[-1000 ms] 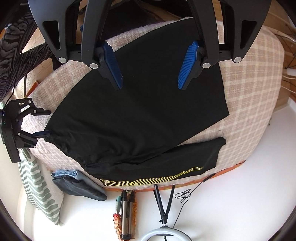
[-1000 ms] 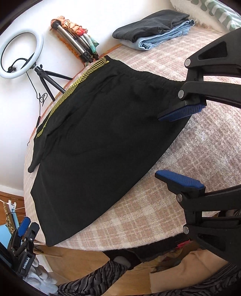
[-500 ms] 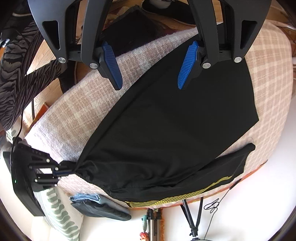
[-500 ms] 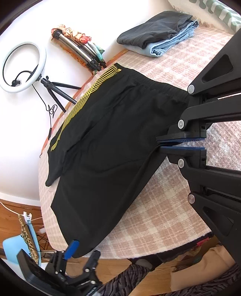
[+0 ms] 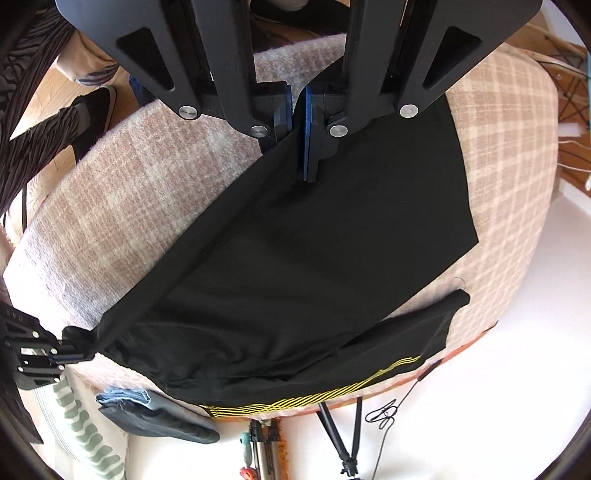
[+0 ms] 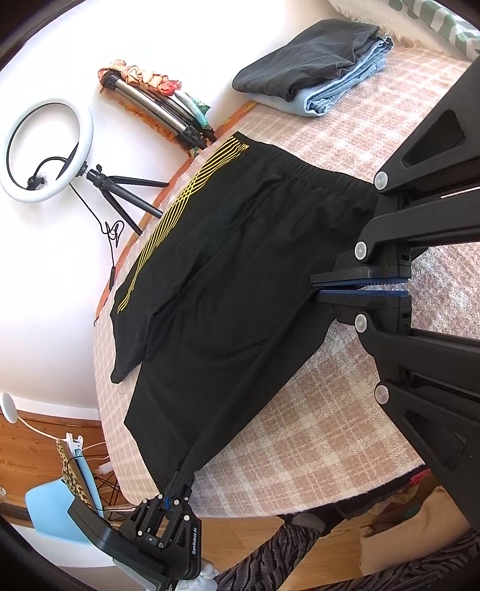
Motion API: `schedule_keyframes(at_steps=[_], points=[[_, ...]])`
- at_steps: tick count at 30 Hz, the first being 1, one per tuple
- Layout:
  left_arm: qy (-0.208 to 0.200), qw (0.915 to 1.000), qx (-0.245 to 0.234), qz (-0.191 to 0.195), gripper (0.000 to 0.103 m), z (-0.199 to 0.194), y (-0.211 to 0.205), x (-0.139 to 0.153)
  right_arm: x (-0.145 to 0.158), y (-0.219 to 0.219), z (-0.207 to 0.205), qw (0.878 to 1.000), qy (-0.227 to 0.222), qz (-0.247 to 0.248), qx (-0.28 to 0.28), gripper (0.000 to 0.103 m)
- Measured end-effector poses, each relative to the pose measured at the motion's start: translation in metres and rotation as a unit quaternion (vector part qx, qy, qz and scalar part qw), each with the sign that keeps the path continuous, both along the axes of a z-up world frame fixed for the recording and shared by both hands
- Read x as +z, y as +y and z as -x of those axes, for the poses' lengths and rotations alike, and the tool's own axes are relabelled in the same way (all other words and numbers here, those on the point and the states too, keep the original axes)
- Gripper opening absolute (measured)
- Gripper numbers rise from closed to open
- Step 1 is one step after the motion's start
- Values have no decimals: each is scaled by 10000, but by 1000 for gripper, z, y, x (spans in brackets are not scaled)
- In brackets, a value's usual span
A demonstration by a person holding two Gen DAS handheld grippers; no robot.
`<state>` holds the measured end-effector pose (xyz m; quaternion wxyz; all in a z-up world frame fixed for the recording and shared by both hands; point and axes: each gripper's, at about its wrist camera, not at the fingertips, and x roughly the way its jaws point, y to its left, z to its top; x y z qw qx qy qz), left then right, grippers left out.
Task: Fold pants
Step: 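Lift the hems with both grippers and fold them over toward the waistband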
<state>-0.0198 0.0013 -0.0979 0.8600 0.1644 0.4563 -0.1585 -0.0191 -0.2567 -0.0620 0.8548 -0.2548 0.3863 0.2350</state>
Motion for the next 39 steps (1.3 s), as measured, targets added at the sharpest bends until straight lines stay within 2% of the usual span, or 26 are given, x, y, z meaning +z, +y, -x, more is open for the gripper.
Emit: schedule_keyframes(at_steps=[5, 10, 13, 17, 21, 25, 29, 35, 39], points=[[-676, 9970, 305, 225, 1, -5, 9, 31, 9, 3, 6, 9994, -322, -59, -84, 0], [-1298, 9890, 516, 486, 1, -14, 19, 74, 36, 1, 6, 9964, -682, -426, -284, 0], [-1674, 9830, 553, 513, 1, -25, 22, 100, 54, 2, 2, 9941, -882, -532, -344, 0], [-1951, 9770, 594, 629, 1, -42, 25, 128, 82, 4, -16, 9913, -1145, -495, -429, 0], [-2180, 9732, 522, 517, 1, -64, 20, 145, 113, 4, -45, 9881, -1366, -455, -533, 0], [-2167, 9730, 512, 603, 1, -96, 22, 154, 133, 3, -85, 9877, -1371, -429, -624, 0], [-2059, 9756, 498, 577, 1, -130, 22, 154, 140, 9, -129, 9879, -1386, -202, -666, 0], [-1799, 9815, 509, 415, 1, -193, 17, 139, 125, 11, -204, 9900, -1162, -2, -805, 0], [-1525, 9864, 519, 330, 1, -237, 12, 119, 98, 8, -247, 9915, -911, 110, -921, 0]])
